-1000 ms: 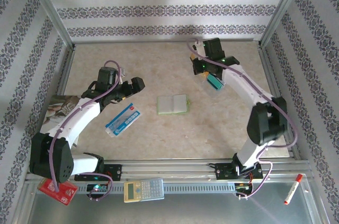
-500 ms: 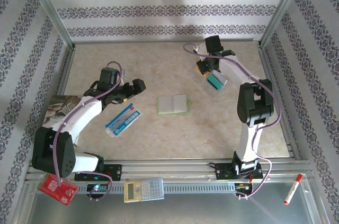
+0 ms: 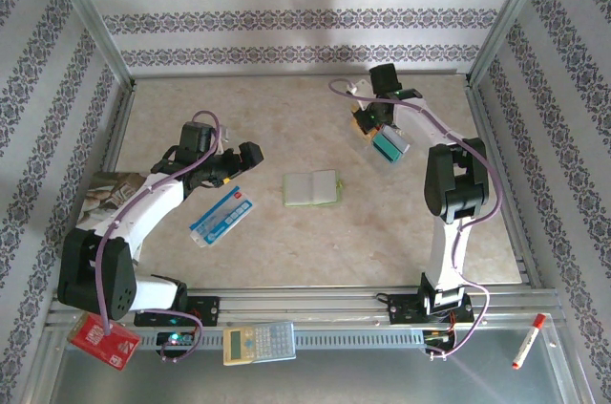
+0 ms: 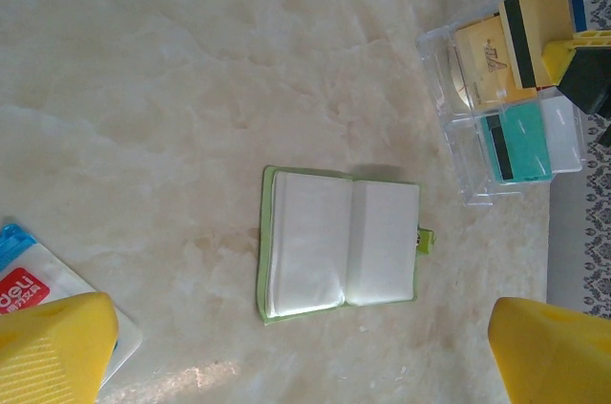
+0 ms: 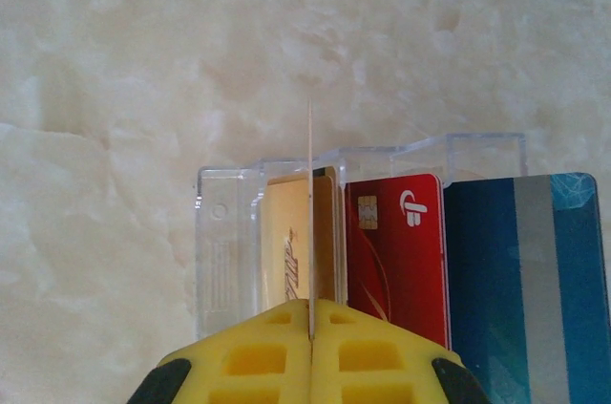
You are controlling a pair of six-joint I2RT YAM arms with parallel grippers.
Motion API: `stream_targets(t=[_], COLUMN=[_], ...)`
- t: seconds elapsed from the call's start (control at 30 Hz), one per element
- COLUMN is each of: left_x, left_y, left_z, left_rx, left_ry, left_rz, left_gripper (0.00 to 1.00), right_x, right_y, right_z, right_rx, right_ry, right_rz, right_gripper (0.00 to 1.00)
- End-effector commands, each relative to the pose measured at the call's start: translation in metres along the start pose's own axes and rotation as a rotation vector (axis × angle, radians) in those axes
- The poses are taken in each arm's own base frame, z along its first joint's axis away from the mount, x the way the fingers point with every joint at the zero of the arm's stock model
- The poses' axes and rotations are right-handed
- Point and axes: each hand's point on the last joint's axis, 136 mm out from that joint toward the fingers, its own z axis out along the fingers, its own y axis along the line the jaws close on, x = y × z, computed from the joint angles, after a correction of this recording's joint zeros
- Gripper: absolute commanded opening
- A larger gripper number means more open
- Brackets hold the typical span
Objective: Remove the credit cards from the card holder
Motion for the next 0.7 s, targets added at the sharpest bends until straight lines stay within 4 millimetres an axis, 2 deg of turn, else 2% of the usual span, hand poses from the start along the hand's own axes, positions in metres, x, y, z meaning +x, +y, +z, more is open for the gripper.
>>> stream_targets(t=[0.0,0.17,0.37,0.5,0.6,0.67], left_x=[-0.006,-0.005,-0.005,-0.004,-0.004,-0.004], left_y=[-0.001,0.000,0.000,0.000,0.000,0.001], left_z=[-0.002,-0.001,0.001,0.001,0.001,0.002], left_rx=[0.008,0.008,0.013,0.012,0.013,0.012], left_ry=[-0.004,-0.005,0.002,0.001,0.003,0.005], left_rz=[-0.017,-0.019,-0.023,-0.022,-0.025,-0.026], left_gripper=[1.00,1.00,1.00,1.00,1.00,1.00], right_x=[0.008,0.016,0.022,0.020,0.018,0.015], right_y=[-0.003,0.000,0.001,-0.002,-0.004,-0.009], right_z=[-0.001,-0.005,-0.001,-0.001,-0.001,-0.001], right_rx=[0.001,0.001,0.003,0.012,0.021,0.042], right_ry=[0.021,0.026,0.046,0.044,0.041,0.040], right_rz=[-0.019,-0.019,-0.021,-0.016,-0.003,0.014], right_gripper=[0.00,0.00,0.00,0.00,0.07,0.15])
